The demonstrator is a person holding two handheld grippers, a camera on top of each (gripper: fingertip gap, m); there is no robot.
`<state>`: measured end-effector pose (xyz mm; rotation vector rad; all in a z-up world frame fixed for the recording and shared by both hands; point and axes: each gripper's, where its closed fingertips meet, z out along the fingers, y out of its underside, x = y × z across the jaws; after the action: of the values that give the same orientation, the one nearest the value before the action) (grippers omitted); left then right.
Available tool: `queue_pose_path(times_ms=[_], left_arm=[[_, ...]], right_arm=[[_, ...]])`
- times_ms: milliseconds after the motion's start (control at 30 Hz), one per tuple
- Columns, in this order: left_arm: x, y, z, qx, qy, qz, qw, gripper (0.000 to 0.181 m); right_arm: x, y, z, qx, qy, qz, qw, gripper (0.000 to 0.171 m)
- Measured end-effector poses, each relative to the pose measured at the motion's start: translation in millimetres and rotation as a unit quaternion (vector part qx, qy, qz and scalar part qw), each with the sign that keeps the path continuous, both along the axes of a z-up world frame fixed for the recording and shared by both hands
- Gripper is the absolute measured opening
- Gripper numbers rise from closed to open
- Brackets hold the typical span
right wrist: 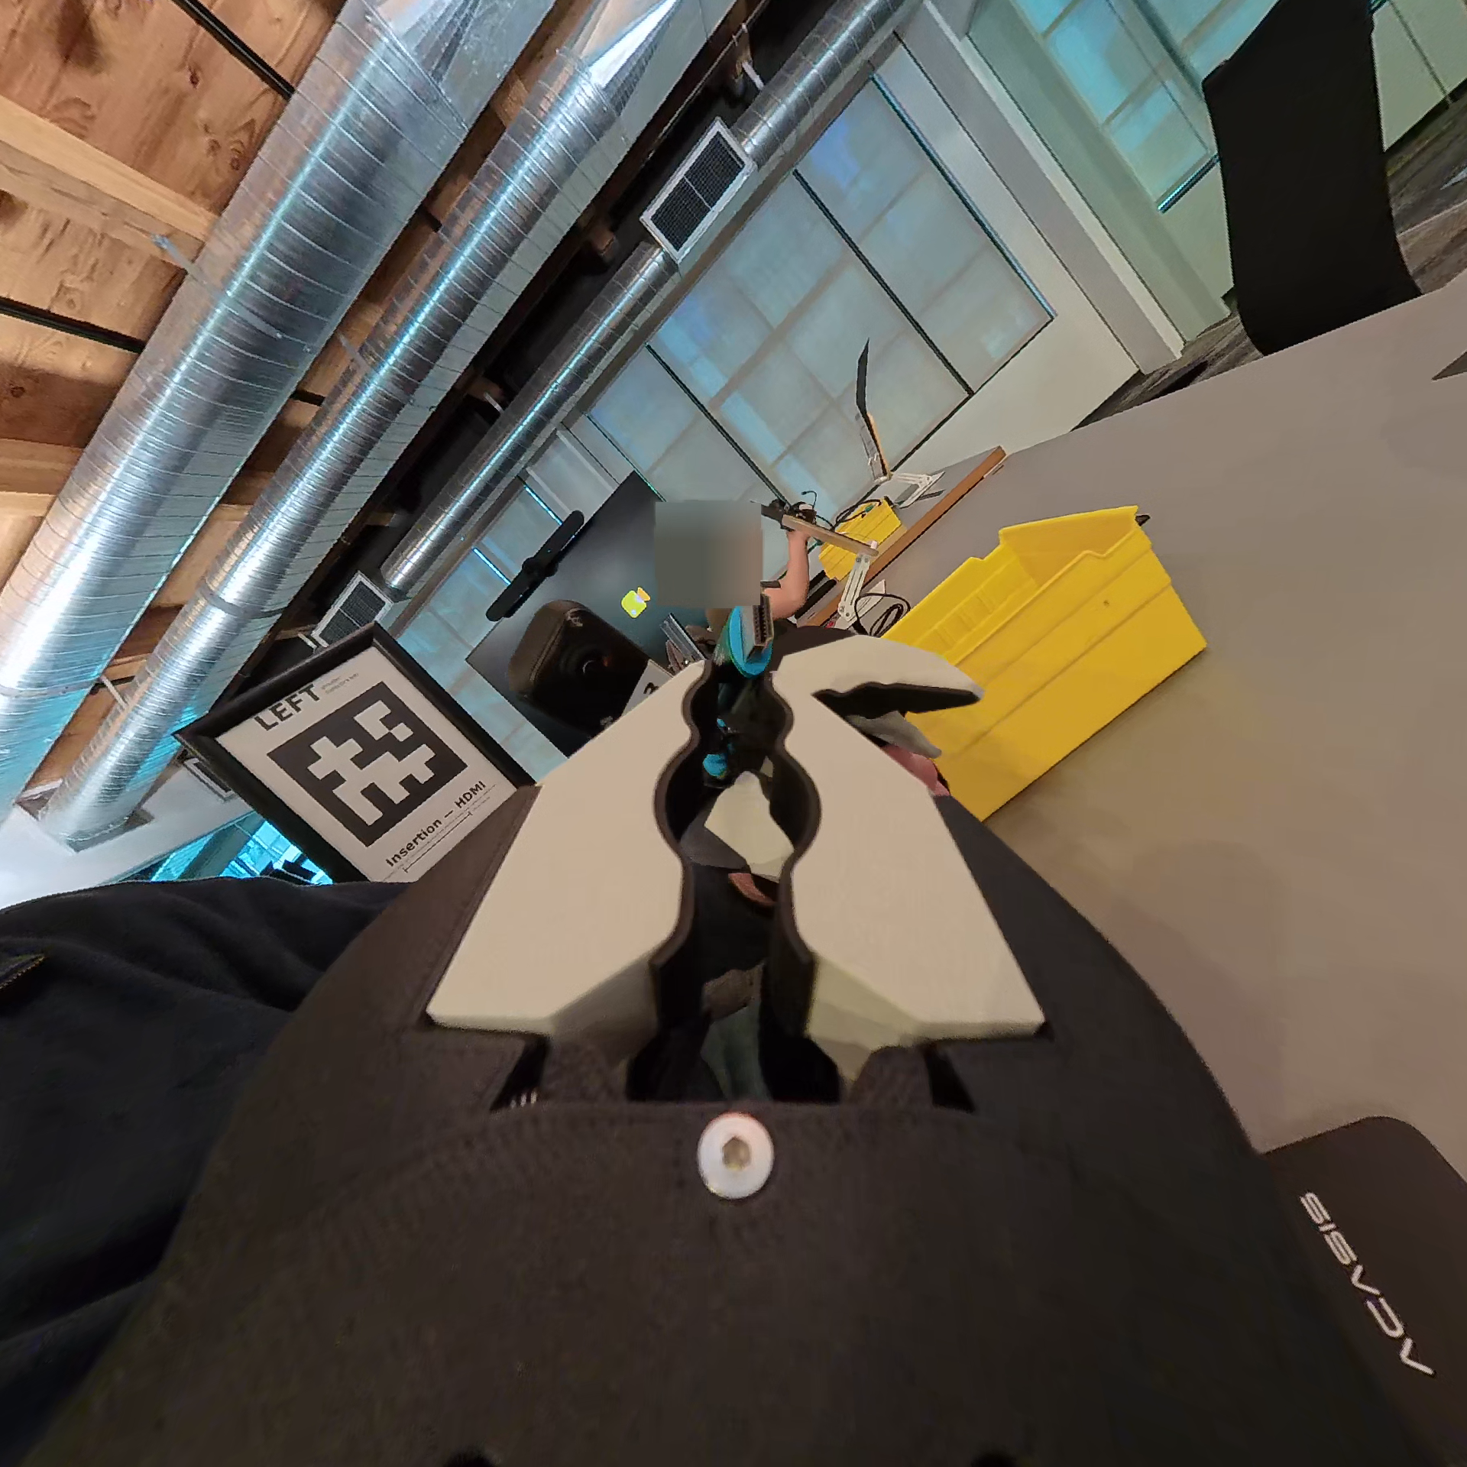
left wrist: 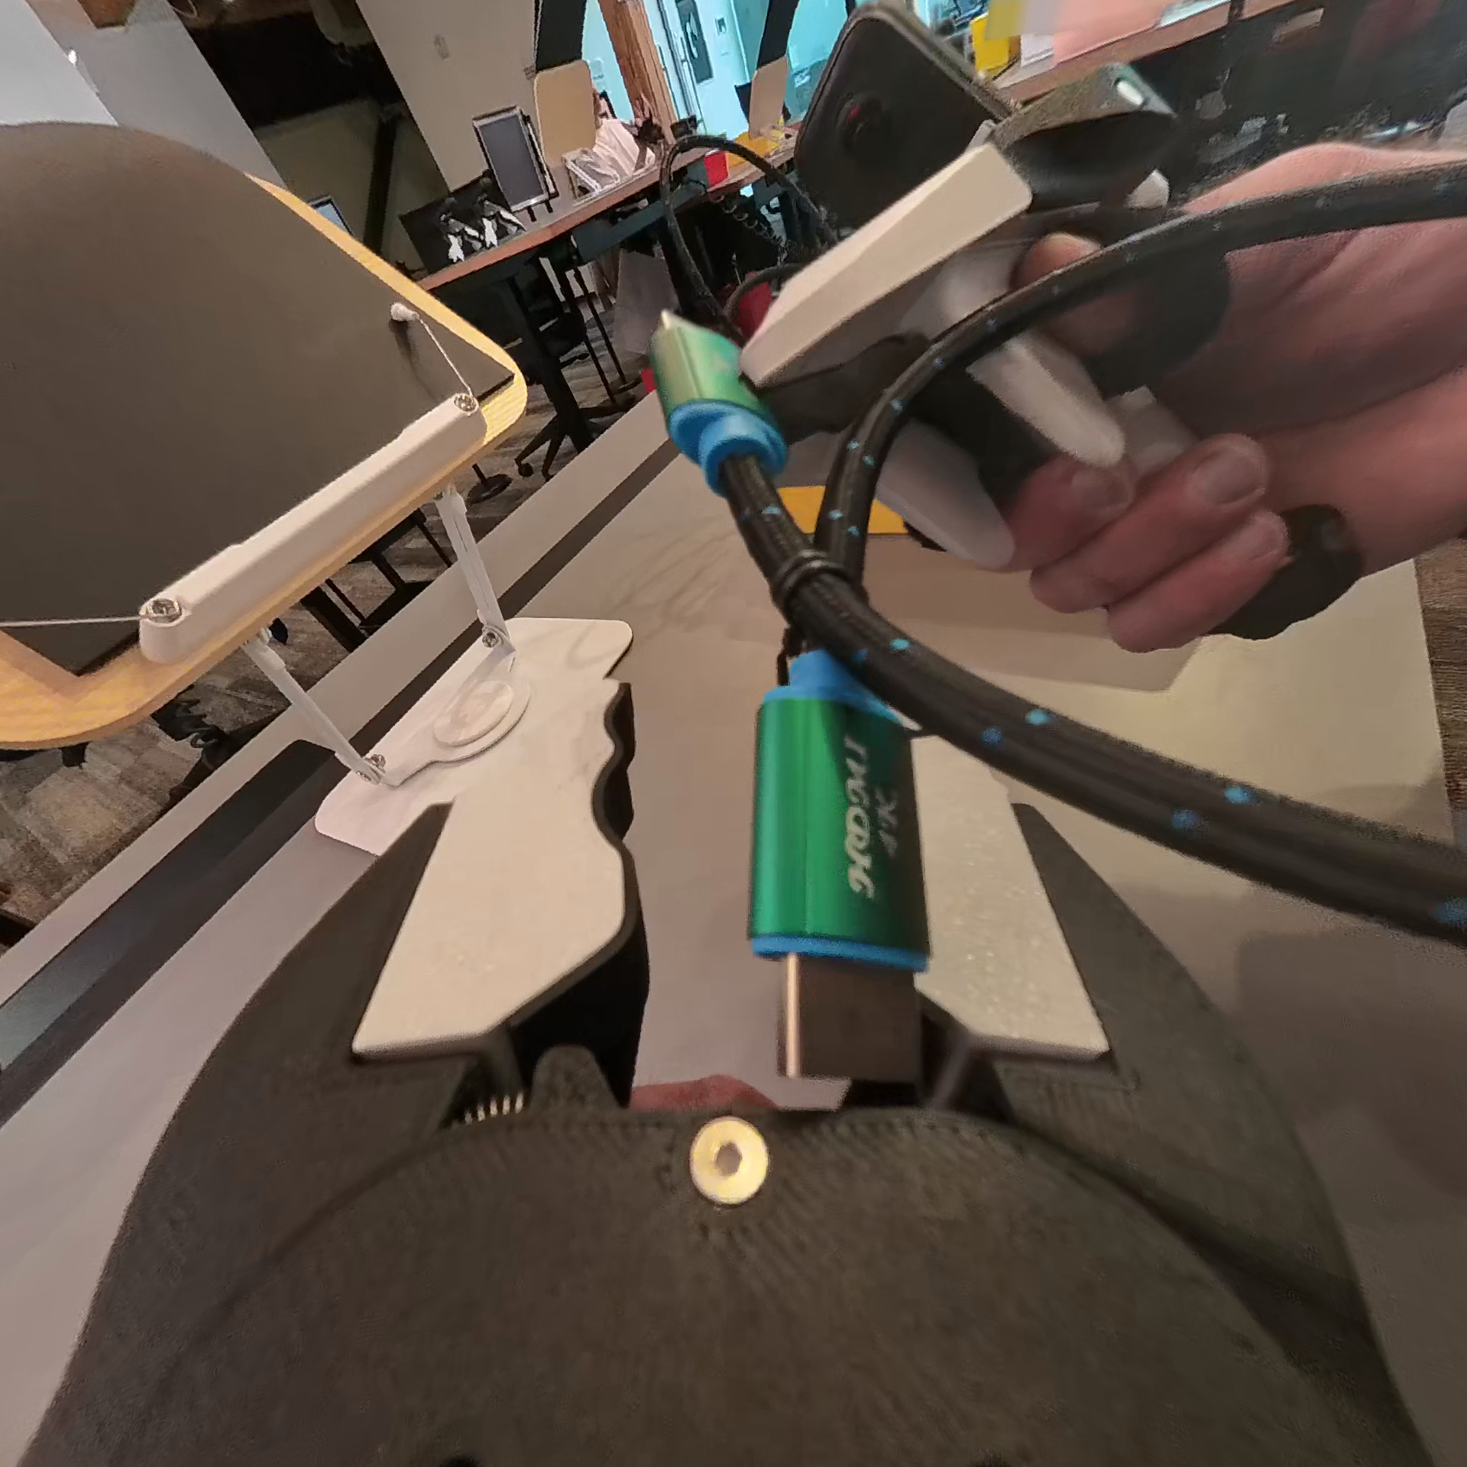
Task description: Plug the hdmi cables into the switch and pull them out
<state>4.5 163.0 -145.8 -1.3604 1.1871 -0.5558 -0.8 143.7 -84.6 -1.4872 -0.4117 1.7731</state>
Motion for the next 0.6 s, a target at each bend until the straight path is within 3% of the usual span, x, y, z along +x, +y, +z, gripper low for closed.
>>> queue_pose_path(times_ms=[467, 600], left_arm=[[-2, -5, 19, 0.045, -0.012, 0.003, 0.999, 0.047], [-2, -7, 18, 0.049, -0.007, 0.0, 0.999, 0.038]], right_arm=[[-6, 3, -14, -0.026, 0.0, 0.008, 1.0, 0.007], [-7, 3, -16, -0.031, 0.0, 0.009, 0.999, 0.007]])
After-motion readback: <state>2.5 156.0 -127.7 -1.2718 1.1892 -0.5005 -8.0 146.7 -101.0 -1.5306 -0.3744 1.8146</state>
